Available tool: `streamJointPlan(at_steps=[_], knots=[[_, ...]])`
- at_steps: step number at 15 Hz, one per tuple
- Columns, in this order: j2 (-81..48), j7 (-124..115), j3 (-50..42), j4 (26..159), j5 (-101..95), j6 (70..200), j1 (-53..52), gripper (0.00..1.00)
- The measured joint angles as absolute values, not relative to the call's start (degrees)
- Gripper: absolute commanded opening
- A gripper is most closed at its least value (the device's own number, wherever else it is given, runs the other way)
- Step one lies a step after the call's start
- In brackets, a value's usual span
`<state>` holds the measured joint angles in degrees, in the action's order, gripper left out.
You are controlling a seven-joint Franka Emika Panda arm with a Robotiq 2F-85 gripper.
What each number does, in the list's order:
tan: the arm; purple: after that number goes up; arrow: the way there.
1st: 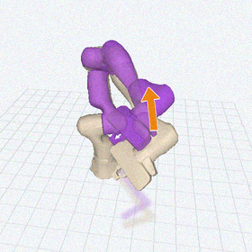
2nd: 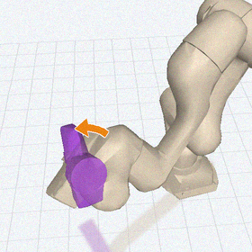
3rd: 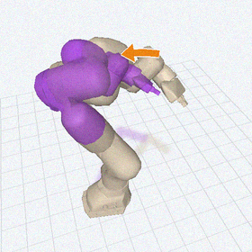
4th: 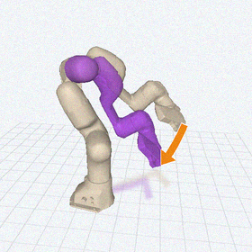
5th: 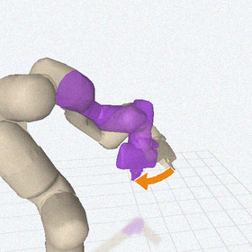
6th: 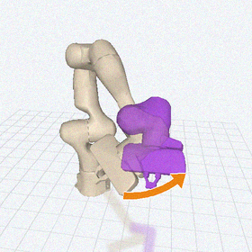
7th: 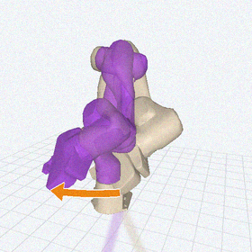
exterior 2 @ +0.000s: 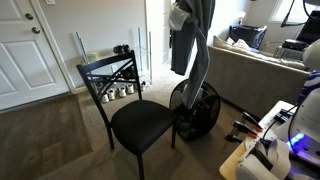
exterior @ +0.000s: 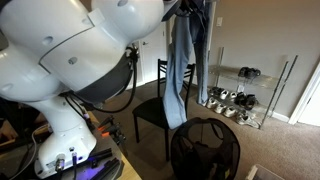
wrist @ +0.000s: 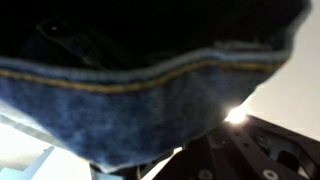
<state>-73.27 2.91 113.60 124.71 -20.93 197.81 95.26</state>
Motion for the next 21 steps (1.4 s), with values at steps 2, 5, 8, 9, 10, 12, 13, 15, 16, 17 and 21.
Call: streamJointPlan(at_steps=[2, 5, 8, 9, 10, 12, 13, 15, 16, 17, 21], knots=[[-73.27, 2.91, 113.76, 124.27, -20.93, 197.81, 95.27, 0.02], [-73.27, 2.91, 114.3, 123.14, -20.93, 197.81, 95.3, 0.02], [-73.1, 2.92, 116.05, 120.26, -20.93, 197.81, 95.83, 0.02], [-72.95, 2.93, 116.71, 118.85, -20.93, 197.79, 96.16, 0.02], [-72.78, 3.03, 117.32, 117.34, -20.93, 197.78, 96.53, 0.02], [-72.31, 3.37, 117.97, 114.76, -20.96, 197.78, 96.99, 0.01], [-71.96, 3.7, 117.99, 113.79, -21.0, 197.77, 97.17, 0.01], [-71.17, 4.58, 117.45, 112.85, -21.0, 197.74, 97.28, 0.01], [-70.66, 4.83, 116.77, 112.8, -21.01, 197.74, 97.24, 0.02], [-70.03, 4.9, 115.86, 112.88, -21.01, 197.73, 97.06, 0.02], [-68.1, 4.9, 111.46, 113.14, -21.01, 197.74, 94.39, 0.02]])
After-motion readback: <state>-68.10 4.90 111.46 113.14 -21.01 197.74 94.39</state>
